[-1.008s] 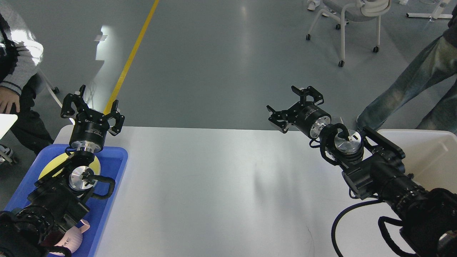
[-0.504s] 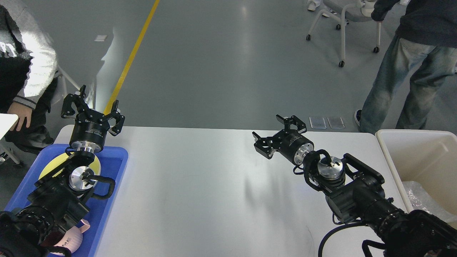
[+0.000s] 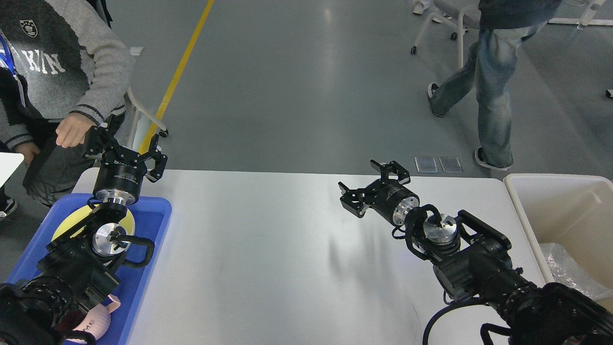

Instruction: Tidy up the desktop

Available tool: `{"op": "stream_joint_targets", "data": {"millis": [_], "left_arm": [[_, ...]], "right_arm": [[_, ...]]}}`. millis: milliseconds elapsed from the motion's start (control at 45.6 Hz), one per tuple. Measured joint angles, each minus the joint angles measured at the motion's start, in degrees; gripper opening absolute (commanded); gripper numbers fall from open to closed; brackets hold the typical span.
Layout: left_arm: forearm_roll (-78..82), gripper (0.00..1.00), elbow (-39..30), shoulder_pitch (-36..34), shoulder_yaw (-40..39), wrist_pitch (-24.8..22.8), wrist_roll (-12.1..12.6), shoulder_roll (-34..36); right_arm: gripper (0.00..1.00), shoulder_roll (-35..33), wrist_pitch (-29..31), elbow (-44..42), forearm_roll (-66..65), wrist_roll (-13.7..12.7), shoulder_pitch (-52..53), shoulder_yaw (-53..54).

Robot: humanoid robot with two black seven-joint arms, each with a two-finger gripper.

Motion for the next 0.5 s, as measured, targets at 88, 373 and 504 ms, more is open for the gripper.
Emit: {"op": "stream_joint_targets", "data": {"millis": [88,373,504], "left_arm": [[0.00,0.97,0.00,0.00,-0.01,0.00,0.00,-0.05],[0.00,0.97,0.00,0.00,-0.02,0.00,0.00,-0.07],[0.00,0.97,0.00,0.00,-0.02,0.00,0.00,-0.07]], "right_arm": [[1.00,0.49,0.50,-0.69,-3.08,5.22,0.33,-1.68],[1.00,1.04,-0.49,-5.49,-13.62,28.88,3.15,-10.16],[1.00,1.75,-0.86,-6.71,-14.06,29.24,4.23,-12.86]]}}
